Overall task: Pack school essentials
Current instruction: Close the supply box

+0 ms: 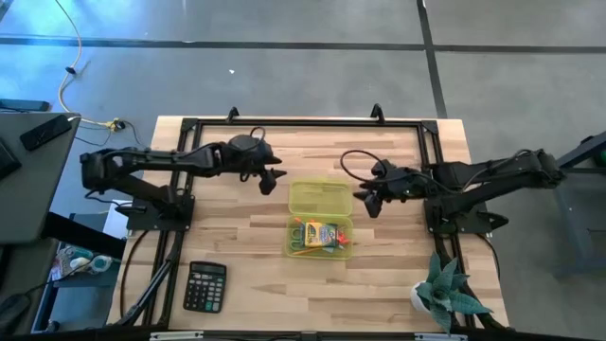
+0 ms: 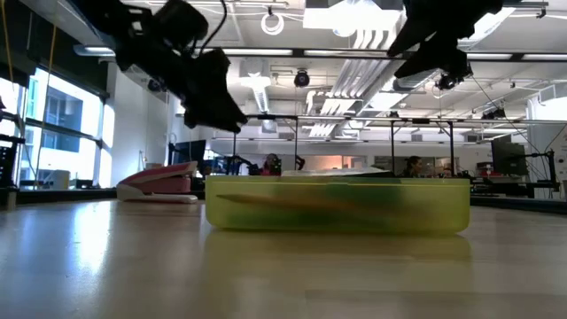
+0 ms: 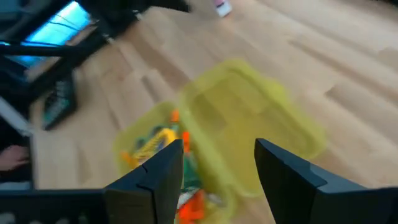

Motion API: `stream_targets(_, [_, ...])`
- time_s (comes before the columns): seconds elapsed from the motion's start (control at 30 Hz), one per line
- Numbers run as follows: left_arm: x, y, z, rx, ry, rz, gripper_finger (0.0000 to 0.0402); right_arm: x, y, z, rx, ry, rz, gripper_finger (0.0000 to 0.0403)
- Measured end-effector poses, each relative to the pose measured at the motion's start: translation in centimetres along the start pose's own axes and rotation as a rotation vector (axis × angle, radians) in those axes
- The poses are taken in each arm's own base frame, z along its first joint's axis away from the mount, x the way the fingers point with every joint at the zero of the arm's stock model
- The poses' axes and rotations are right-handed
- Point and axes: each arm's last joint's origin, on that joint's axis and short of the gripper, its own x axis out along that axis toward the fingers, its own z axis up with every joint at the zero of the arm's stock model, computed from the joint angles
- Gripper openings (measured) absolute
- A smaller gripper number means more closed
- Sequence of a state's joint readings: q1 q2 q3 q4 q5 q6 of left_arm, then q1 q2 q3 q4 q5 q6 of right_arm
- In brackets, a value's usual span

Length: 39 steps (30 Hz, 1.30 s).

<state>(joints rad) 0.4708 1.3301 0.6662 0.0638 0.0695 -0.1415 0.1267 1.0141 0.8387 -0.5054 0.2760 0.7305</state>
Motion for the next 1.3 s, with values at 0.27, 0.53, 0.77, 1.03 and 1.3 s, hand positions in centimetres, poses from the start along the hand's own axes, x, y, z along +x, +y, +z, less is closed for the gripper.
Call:
stream_targets(0.27, [3.3, 2.4, -0.1, 0.000, 0.079, 0.080, 0.0211, 0.8, 3.0, -1.9, 0.000, 0.045, 0.115, 0.0189])
stream_targets(0.53, [5.9, 4.2, 2.3, 0.056, 0.154, 0.109, 0.0211, 1.7, 6.0, -2.0, -0.090, 0.035, 0.155, 0.0189])
stream_targets(0.77, [7.5, 5.0, 2.4, 0.043, 0.223, 0.110, 0.0211, 2.8, 8.8, -2.7, -0.111, 0.129, 0.154, 0.0189])
stream_targets(1.03, [9.1, 5.4, 0.9, 0.020, 0.282, 0.121, 0.0211, 4.5, 10.7, -5.9, -0.059, 0.275, 0.097, 0.0189])
stream_targets(1.3, [10.4, 5.3, -0.4, 0.012, 0.328, 0.108, 0.0211, 4.5, 11.9, -8.7, 0.011, 0.363, 0.098, 0.0189])
